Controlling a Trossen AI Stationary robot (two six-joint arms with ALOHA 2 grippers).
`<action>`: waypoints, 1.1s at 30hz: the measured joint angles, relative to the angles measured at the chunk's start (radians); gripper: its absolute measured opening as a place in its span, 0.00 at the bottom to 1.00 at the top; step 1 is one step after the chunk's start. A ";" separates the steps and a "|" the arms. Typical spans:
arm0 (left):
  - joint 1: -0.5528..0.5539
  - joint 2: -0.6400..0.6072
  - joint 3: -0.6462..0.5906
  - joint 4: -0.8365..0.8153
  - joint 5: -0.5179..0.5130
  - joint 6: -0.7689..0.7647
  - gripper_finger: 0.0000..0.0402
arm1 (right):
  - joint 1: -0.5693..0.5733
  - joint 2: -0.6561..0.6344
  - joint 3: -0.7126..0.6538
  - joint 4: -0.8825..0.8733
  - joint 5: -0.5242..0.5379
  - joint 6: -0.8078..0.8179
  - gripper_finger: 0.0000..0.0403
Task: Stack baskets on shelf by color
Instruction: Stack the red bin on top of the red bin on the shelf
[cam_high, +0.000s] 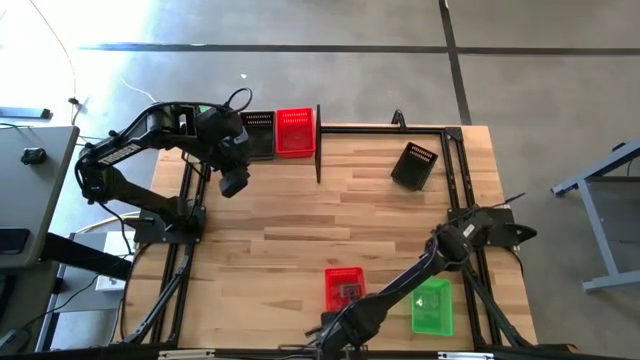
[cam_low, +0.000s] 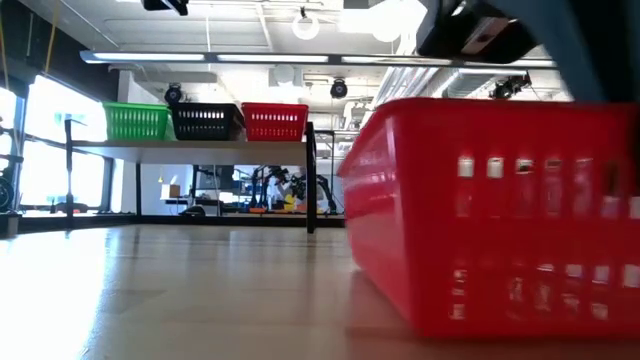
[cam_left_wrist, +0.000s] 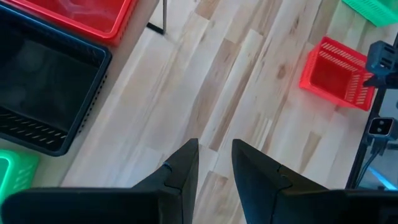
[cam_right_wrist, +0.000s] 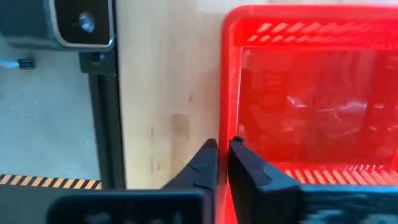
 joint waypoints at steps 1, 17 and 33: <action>0.000 0.000 0.000 0.000 0.000 0.004 0.22 | -0.003 0.000 0.000 0.000 0.003 -0.015 0.02; 0.000 0.000 0.000 -0.037 -0.100 0.052 0.22 | -0.115 -0.108 0.000 -0.032 0.013 -0.069 0.00; 0.001 0.000 0.000 -0.039 -0.238 -0.048 0.22 | -0.264 -0.286 0.000 -0.010 0.109 -0.138 0.00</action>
